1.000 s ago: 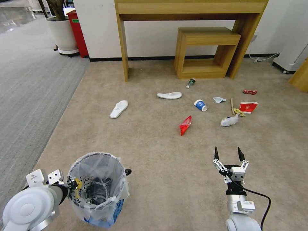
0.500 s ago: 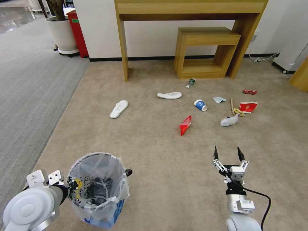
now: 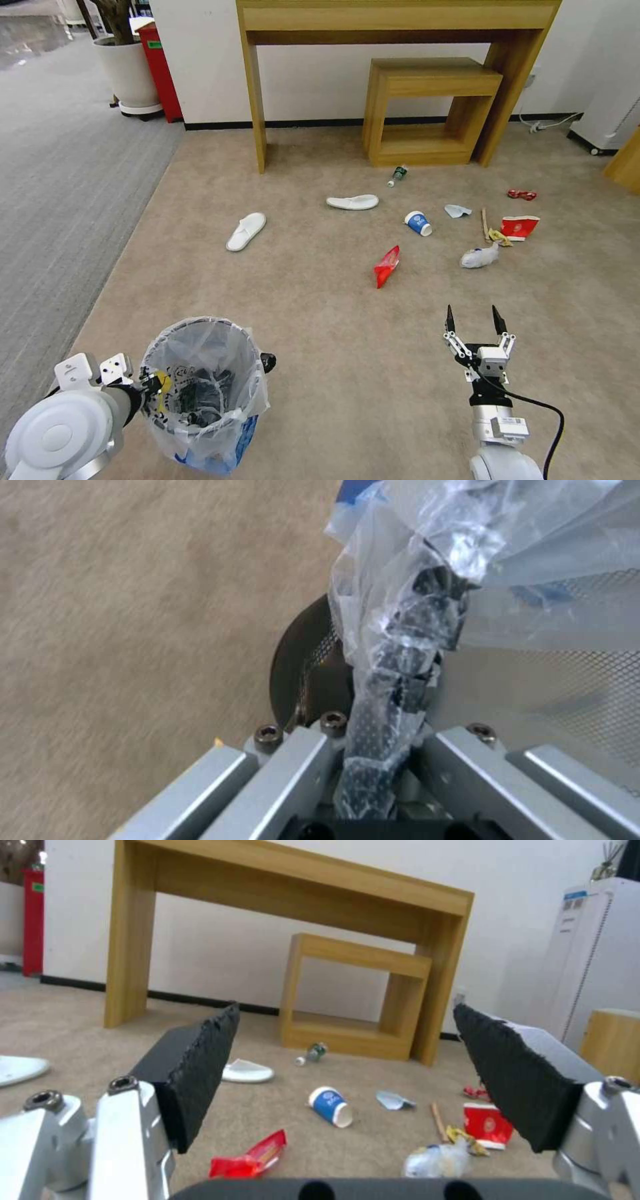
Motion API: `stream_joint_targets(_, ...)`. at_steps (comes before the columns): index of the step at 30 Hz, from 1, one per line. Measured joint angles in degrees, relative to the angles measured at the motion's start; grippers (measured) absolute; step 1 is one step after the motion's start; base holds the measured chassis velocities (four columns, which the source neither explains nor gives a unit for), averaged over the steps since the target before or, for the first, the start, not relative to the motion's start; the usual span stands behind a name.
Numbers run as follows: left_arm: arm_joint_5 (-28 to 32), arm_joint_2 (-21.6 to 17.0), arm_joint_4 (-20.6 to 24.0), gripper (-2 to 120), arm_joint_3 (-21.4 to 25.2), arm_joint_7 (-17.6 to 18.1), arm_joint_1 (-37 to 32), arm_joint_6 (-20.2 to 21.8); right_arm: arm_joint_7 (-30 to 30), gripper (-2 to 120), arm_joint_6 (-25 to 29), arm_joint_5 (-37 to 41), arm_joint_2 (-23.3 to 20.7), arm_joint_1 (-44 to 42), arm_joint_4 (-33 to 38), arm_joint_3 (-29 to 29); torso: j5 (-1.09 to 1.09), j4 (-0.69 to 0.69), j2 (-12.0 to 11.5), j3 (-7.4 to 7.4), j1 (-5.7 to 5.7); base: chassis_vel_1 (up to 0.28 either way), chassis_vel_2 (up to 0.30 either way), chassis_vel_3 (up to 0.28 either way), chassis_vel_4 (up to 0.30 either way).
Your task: Pick up the trash bin and place the garbage on the floor into it.
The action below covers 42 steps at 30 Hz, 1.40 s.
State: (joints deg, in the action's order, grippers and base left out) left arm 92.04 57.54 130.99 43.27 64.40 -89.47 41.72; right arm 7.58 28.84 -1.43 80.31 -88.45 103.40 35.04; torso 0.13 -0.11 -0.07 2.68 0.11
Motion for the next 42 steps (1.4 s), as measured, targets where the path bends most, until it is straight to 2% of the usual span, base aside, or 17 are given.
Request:
stream_joint_targets(10, -0.2, 0.12, -0.03, 0, -0.06, -0.11, 0.0, -0.03, -0.02, 83, 0.2, -0.07, 0.19, 0.01, -0.09, -0.09, 0.0, 0.0, 0.0, 0.01, 0.0, -0.146, 0.157, 0.144, -0.151)
stream_joint_targets(42, -0.45, 0.13, -0.13, 0, 0.02, -0.26, -0.03, -0.17, -0.06, 83, 0.82, -0.03, 0.27, 0.05, -0.64, -0.2, 0.0, 0.01, 0.0, 0.0, 0.0, -0.081, 0.083, 0.083, -0.082)
